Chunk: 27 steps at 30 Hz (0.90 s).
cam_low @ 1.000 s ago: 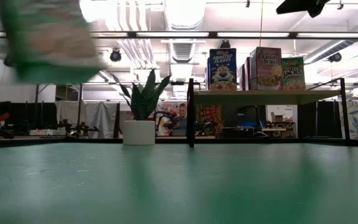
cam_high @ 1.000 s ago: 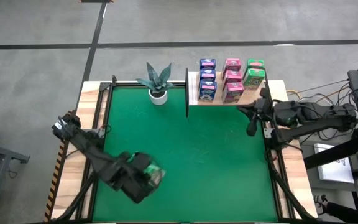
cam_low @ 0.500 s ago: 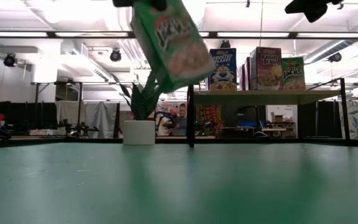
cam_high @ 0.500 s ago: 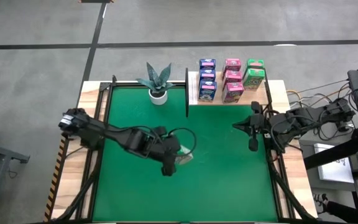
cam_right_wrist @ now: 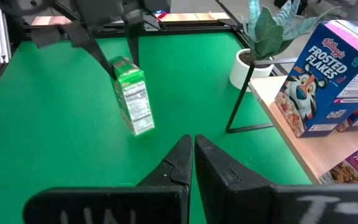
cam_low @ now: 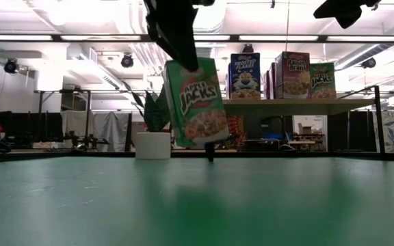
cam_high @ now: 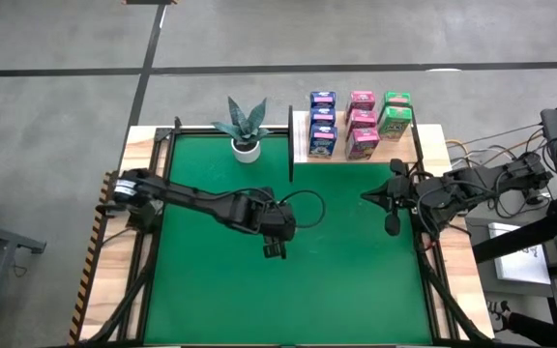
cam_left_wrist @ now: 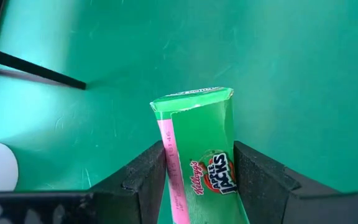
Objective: Stack cereal on shelf
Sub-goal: Put the green cereal box on the shelf aligned with the other green cereal boxes
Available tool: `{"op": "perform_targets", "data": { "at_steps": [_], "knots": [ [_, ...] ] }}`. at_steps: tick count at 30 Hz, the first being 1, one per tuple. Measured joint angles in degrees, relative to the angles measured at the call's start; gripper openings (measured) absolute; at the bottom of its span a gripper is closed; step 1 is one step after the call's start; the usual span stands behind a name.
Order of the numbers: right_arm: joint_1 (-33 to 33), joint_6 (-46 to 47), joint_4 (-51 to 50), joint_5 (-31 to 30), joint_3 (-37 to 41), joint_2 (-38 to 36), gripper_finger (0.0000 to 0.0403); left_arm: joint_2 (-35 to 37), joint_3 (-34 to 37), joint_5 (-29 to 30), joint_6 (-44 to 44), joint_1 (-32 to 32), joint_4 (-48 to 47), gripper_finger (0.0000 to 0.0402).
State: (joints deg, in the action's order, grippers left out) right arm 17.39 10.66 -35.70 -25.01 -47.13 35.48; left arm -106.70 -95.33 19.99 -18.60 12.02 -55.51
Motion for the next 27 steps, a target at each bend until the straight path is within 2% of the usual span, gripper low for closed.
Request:
{"op": "perform_targets", "data": {
  "at_steps": [7,16,27],
  "knots": [
    [0.0,0.52,-0.01,-0.01,0.0,0.17,0.0009,-1.85,-0.54,0.0,2.24,-1.52,1.02,0.0163],
    [0.0,0.91,-0.51,0.01,0.02,1.14,0.0009,-3.64,-0.54,-0.02,3.12,-1.7,1.97,0.0203],
    [-0.02,1.37,0.09,-0.36,0.04,5.17,0.0009,-1.74,-0.54,0.1,4.74,-0.91,1.52,0.0214]
  ]
}}
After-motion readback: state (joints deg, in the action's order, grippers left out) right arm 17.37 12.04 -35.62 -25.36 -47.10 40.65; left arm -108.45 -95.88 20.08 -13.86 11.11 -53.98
